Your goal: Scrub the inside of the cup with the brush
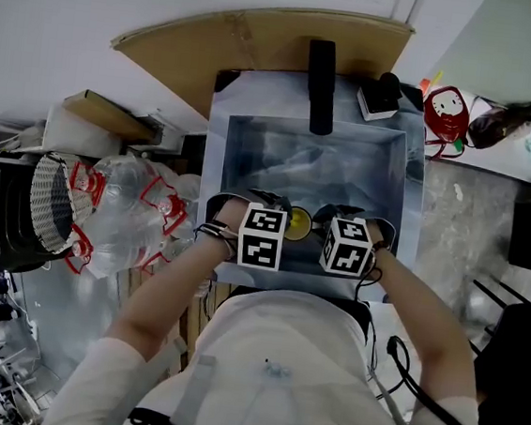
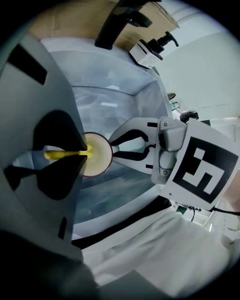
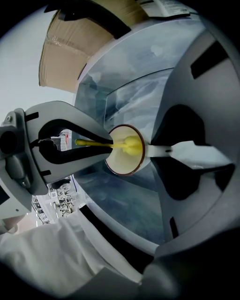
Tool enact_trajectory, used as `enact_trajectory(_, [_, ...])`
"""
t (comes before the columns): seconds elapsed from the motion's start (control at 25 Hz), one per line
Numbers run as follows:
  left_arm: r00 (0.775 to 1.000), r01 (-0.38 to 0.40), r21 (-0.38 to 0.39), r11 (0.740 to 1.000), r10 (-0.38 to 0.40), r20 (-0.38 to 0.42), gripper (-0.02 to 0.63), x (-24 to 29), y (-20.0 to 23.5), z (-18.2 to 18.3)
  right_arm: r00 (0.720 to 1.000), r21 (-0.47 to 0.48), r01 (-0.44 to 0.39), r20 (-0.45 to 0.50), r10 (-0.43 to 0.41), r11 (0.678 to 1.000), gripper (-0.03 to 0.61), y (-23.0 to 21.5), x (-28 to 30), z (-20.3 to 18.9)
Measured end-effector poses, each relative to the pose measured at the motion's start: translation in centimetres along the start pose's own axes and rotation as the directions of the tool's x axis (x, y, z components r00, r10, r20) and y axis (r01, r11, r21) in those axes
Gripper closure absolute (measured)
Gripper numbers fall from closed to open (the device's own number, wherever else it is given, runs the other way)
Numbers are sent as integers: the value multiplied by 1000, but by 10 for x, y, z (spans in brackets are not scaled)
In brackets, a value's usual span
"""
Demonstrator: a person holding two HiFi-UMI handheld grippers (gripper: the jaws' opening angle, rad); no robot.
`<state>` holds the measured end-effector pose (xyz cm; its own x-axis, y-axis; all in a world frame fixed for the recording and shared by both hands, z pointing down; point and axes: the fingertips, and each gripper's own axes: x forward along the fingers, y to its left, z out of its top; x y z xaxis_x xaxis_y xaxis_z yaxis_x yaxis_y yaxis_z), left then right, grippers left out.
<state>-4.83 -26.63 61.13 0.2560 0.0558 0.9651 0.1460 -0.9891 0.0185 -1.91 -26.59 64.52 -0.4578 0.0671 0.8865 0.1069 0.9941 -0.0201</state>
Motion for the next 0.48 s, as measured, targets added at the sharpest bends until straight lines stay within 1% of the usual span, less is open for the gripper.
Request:
enact_trajectory(0.16, [999, 37, 3, 999, -37, -10, 580, 1, -7, 0, 1000, -2, -2, -5, 2, 1000, 503, 0, 1, 0])
enact_trajectory(0.28, [997, 75, -5, 997, -75, 4, 580, 0, -15, 2, 1000, -4, -4, -8, 4, 1000, 503, 1, 0, 0])
enact_trajectory(0.32, [996, 85, -15, 996, -85, 24, 580, -1, -17, 5, 1000, -4, -5, -8, 5, 1000, 503, 1, 0, 0])
enact_trajectory(0.36, [994, 95, -35, 995, -93, 61, 580, -2, -18, 10, 1000, -4, -4, -7, 4, 1000, 503, 1, 0, 0])
enact_trajectory(0.44, [982, 115, -98, 989, -98, 160, 580, -4, -17, 24, 1000, -7, -3, -8, 3, 1000, 503, 1, 1, 0])
enact_trajectory(0.48, [977, 120, -119, 986, -96, 191, 580, -4, -15, 30, 1000, -11, -2, -10, 2, 1000, 503, 0, 1, 0])
